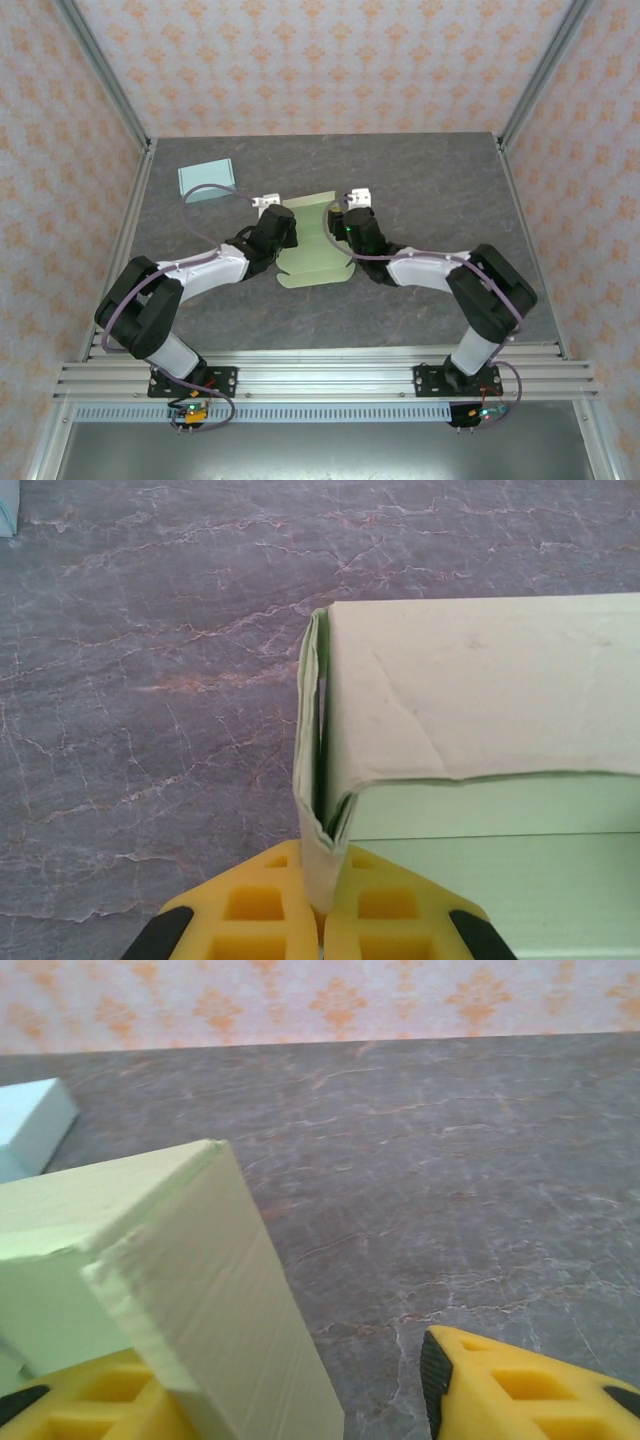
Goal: Fold the paper box
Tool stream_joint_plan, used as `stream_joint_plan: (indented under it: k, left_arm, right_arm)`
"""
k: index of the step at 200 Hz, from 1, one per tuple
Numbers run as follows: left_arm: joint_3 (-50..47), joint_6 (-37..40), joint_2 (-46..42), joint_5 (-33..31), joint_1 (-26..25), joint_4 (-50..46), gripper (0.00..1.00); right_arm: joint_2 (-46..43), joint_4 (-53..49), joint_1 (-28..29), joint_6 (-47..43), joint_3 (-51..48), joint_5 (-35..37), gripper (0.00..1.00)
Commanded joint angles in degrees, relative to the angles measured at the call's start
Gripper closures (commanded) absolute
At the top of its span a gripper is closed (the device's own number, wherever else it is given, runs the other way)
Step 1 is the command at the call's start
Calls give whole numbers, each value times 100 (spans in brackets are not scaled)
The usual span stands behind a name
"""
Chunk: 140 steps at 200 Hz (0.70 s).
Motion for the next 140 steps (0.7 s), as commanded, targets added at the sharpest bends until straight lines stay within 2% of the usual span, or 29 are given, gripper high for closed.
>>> stream_joint_plan:
  k: [1, 12, 42, 61, 69, 79, 99, 124, 140]
  left_arm:
    - [253, -127, -40, -395, 155, -679, 100]
    - [309, -138, -78, -350, 158, -791, 100]
    - [231, -81, -154, -260, 185, -652, 100]
    - [236, -142, -220, -170, 230, -787, 100]
    - [195, -154, -269, -146, 231, -799, 100]
    - [118, -194, -327, -164, 236, -762, 100]
    - [77, -237, -390, -173, 297, -783, 100]
    - [21, -264, -478, -56, 349, -693, 100]
    - [2, -227, -479, -19, 388, -630, 100]
  right_arm:
    - [-422, 113, -448, -203, -271, -1639, 38]
    - [-518, 12, -653, -273, -247, -2299, 34]
    - [-507, -261, -942, -717, -40, -3001, 33]
    - [-476, -162, -1236, -654, 22, -3820, 33]
    - [-459, -372, -1315, -819, 141, -4092, 27]
    - [-442, -654, -1358, -1085, 264, -4121, 23]
    - [-450, -1007, -1391, -1442, 399, -4266, 23]
    - [-483, -1038, -1459, -1348, 498, -4837, 23]
    - [-392, -1640, -1497, -1718, 766, -5190, 22]
